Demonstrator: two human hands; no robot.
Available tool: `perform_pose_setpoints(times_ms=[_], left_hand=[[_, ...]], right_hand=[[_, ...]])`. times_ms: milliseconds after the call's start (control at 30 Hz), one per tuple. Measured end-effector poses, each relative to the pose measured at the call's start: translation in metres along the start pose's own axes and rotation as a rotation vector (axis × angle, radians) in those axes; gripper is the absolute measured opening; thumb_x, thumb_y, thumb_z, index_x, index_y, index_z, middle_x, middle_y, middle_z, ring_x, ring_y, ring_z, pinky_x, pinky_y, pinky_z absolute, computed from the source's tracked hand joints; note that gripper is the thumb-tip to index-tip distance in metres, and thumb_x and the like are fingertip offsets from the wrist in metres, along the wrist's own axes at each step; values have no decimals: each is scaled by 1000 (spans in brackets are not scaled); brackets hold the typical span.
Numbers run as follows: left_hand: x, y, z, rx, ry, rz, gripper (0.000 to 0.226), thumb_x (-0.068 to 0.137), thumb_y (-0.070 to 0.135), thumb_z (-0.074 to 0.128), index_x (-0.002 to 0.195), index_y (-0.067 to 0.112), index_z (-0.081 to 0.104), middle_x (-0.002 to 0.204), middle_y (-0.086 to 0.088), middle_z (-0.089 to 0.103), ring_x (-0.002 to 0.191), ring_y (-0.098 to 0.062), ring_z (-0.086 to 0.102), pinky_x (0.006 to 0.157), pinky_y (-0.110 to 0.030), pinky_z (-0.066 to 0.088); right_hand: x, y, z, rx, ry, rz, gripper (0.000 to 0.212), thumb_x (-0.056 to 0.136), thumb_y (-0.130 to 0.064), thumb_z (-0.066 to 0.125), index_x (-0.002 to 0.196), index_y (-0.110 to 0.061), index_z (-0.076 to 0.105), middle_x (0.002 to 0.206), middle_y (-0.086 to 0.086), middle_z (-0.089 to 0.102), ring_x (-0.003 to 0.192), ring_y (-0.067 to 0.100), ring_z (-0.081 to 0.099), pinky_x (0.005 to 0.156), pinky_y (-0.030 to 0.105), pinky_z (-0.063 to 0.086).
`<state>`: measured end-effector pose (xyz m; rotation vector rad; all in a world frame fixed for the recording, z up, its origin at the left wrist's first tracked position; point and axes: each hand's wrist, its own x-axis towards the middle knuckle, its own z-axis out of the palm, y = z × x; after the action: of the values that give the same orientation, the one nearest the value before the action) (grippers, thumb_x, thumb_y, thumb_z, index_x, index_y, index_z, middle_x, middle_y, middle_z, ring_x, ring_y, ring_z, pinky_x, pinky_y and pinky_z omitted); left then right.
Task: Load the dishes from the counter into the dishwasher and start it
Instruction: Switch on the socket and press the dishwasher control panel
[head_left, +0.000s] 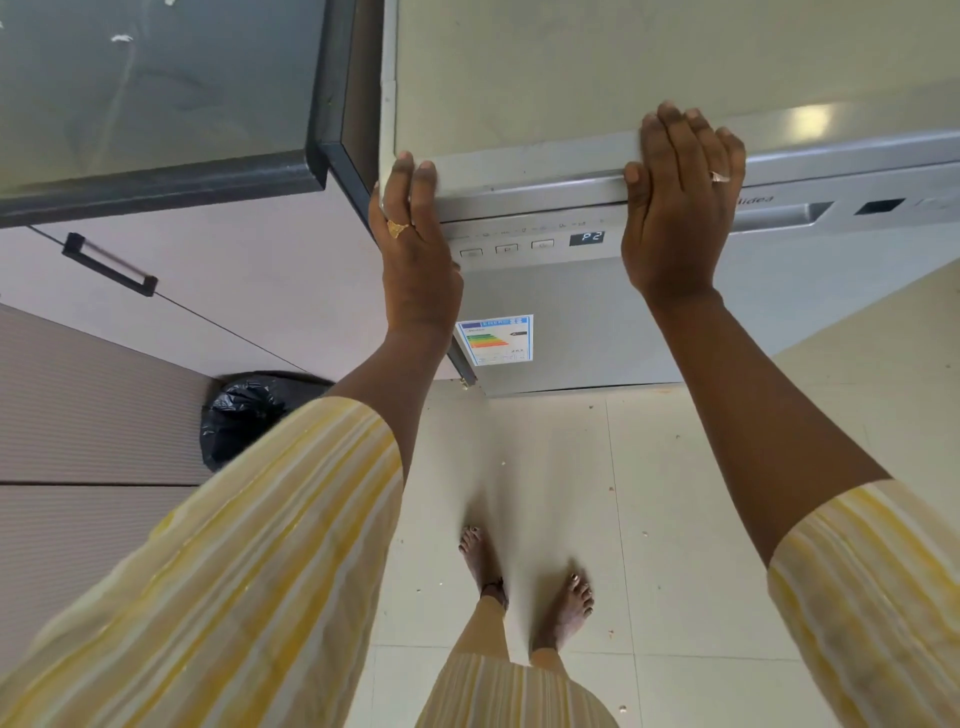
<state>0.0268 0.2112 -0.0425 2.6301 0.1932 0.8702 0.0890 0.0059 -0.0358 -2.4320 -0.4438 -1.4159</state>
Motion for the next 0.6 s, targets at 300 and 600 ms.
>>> perform_pose_setpoints(times_ms=[300, 600], left_hand=[[0, 2, -6, -26, 40, 42, 73, 66, -11, 66, 134, -6, 39, 140, -25, 36, 128, -39, 38, 101, 4, 11], [-1, 1, -5, -22, -1, 17, 73, 72, -2, 71, 136, -5, 35, 144, -22, 32, 134, -33, 32, 108, -4, 15]], right_hand=[[-3, 15, -2, 88, -8, -82, 28, 92, -10, 51, 114, -3, 65, 118, 11, 64, 110, 29, 61, 96, 39, 43], [-6, 18, -5, 187, -104, -64, 58, 85, -47, 60, 119, 0, 61, 123, 14, 60, 114, 32, 57, 99, 45, 40]])
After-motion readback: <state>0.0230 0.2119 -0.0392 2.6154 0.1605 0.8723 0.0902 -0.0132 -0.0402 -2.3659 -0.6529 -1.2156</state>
